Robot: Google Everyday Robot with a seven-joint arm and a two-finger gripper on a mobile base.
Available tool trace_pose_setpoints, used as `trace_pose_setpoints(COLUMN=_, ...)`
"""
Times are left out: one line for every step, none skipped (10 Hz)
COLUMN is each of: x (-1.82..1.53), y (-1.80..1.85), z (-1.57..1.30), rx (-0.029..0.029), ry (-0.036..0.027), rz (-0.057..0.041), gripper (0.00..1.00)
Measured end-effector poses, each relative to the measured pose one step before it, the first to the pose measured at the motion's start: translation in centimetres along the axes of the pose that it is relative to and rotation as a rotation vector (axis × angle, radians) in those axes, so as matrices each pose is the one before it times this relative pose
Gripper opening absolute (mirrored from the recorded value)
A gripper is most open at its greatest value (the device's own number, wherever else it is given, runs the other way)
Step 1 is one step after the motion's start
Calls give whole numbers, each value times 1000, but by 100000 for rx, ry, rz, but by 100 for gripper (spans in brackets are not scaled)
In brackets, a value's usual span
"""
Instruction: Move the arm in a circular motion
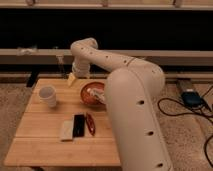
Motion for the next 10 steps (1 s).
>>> trace_pose_setpoints(x=-119, y=2192, z=-340, rx=-379, ry=-664, rz=-4627, gripper=80)
trace_pose_setpoints(x=153, y=1863, z=-349, rx=-702, ry=-491, rz=-3393, gripper=80)
trace_pose_setpoints(x=557, y=3106, z=-711, rx=-661, ry=-602, rz=-5308, gripper=80)
trace_pose_setpoints(x=419, y=2362, z=-546, rx=-498, ry=-400, rz=-4105, gripper=80)
trace_pose_setpoints(x=339, y=2101, z=-358, rx=-484, ry=-104, rz=-3664, gripper=80)
trace_pose_setpoints(x=463, y=2873, z=-495, rx=-323, ry=-140, rz=-5451, gripper=80)
trace_pose_setpoints(x=404, y=2134, z=-368, rx=-274, ry=164, rz=-4122, gripper=80)
trace_pose_setpoints(x=428, y=2608, z=-544, rx=-669, ry=159, rz=-4608, gripper=80)
trace_pose_setpoints(x=495, y=2407, z=-556, rx=-627, ry=328, rz=-3598, gripper=80)
trace_pose_setpoints(x=691, y=2454, z=-553, rx=-595, ry=407, rz=-2685, gripper=80)
